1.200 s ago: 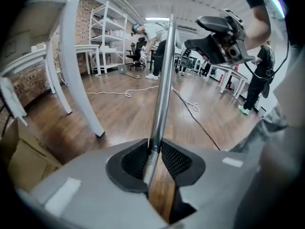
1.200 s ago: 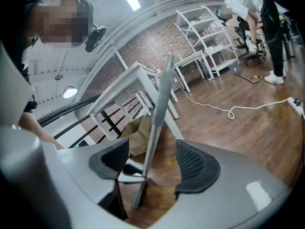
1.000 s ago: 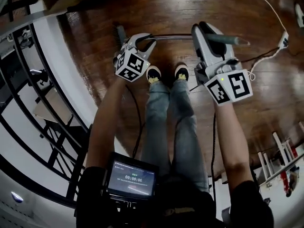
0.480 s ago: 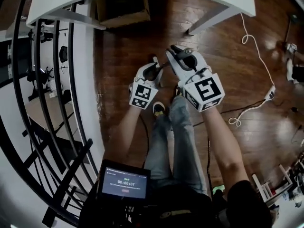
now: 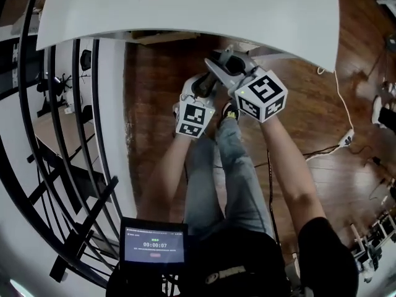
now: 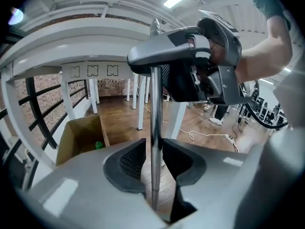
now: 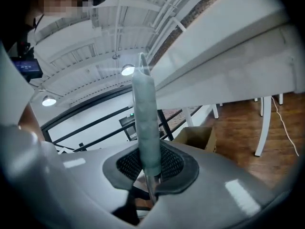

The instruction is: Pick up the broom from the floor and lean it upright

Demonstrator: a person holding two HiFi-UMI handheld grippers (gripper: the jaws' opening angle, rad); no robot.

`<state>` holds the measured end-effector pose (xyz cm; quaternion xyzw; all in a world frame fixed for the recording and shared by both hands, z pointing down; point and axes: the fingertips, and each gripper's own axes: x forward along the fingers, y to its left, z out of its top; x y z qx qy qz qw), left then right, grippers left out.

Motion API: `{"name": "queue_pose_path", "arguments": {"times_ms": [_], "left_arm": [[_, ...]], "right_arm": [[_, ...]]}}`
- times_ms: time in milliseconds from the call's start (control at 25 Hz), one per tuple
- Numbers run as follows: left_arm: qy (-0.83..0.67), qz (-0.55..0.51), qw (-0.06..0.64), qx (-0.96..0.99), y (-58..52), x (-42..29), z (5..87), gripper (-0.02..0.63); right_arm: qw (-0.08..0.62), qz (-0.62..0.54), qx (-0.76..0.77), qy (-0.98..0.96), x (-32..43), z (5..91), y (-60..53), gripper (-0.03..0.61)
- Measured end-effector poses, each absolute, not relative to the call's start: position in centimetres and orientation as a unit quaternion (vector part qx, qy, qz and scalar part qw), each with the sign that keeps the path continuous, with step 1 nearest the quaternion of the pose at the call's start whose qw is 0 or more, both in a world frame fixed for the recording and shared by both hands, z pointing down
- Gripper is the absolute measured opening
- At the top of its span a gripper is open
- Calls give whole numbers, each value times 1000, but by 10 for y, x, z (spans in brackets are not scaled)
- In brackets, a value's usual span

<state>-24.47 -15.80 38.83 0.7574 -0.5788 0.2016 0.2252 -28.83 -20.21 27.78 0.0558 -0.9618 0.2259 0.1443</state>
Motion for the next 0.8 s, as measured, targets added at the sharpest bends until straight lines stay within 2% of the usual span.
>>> {"name": "queue_pose_path", "arguments": {"times_ms": [120, 320, 560, 640, 760, 800], "left_arm": [[-584, 181, 243, 753, -197, -255, 361, 129], [-576, 182, 252, 756, -211, -246, 366, 114], [-560, 192, 251, 766, -212, -249, 369, 126], [-556, 196, 250, 768, -212, -249, 368, 135], [-556, 196, 247, 770, -208, -249, 367, 135], [-556, 197, 245, 769, -209, -251, 367, 140]], "right_arm": [[151, 228, 50, -961, -300, 249, -238, 62], [142, 220, 22, -965, -297, 243, -242, 64], [129, 245, 19, -961, -300, 243, -243, 74], [127, 251, 24, -959, -298, 244, -243, 102], [116, 269, 27, -956, -292, 241, -242, 187], [112, 271, 29, -956, -291, 239, -244, 190]]}}
